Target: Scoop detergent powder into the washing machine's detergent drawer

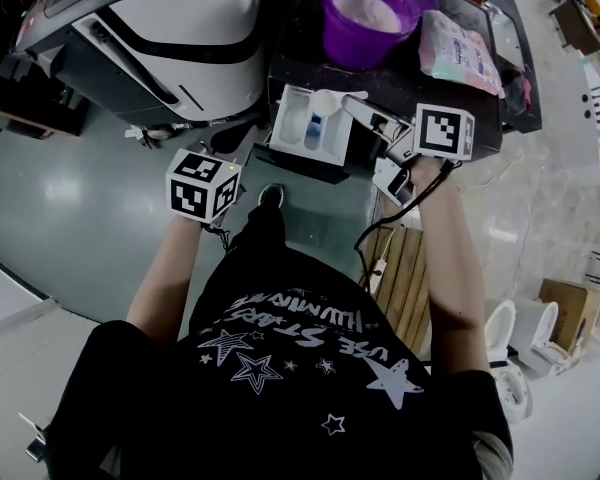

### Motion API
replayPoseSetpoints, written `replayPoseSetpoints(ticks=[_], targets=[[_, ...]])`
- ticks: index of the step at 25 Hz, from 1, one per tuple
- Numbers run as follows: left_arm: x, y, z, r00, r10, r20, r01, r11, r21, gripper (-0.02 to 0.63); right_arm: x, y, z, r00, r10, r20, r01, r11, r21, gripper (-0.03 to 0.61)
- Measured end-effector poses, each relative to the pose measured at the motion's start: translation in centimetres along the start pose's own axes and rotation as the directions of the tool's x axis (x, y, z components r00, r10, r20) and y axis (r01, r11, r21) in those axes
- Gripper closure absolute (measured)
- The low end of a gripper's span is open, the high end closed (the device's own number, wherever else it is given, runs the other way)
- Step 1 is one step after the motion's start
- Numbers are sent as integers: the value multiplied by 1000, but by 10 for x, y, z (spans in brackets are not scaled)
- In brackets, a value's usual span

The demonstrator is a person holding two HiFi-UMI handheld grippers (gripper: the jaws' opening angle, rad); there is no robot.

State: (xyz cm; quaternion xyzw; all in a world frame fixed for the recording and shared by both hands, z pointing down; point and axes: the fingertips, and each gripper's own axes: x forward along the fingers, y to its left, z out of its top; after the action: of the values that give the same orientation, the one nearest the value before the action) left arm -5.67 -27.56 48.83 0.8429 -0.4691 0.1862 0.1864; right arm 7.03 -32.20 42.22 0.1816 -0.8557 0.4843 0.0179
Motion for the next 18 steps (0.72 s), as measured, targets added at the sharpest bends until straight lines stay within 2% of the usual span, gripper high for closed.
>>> replayPoseSetpoints(ticks=[3,6,9,13,18], targets=[[-6,-7,-7,1000,8,-4,-8,1000,-1,612,-2,-27,-17,990,-139,-23,139,990,-14,543],[-11,-11,-11,1000,12,-2,-12,1000,-3,613,10,-28,-27,989,-146,-29,144,988,-55,543],[-15,-10,-16,1000,15,-2,-15,1000,-4,612,21,-33,-33,979,-199,-44,190,969,-158,543],[-22,-5,-21,1000,26,-2,-26,1000,-14,612,36,-38,-38,958,-280,-64,244,912,-330,543],[-27,1,-27,1000,25,-4,-26,999,-23,612,54,-45,-46,926,-365,-95,264,807,-529,543]])
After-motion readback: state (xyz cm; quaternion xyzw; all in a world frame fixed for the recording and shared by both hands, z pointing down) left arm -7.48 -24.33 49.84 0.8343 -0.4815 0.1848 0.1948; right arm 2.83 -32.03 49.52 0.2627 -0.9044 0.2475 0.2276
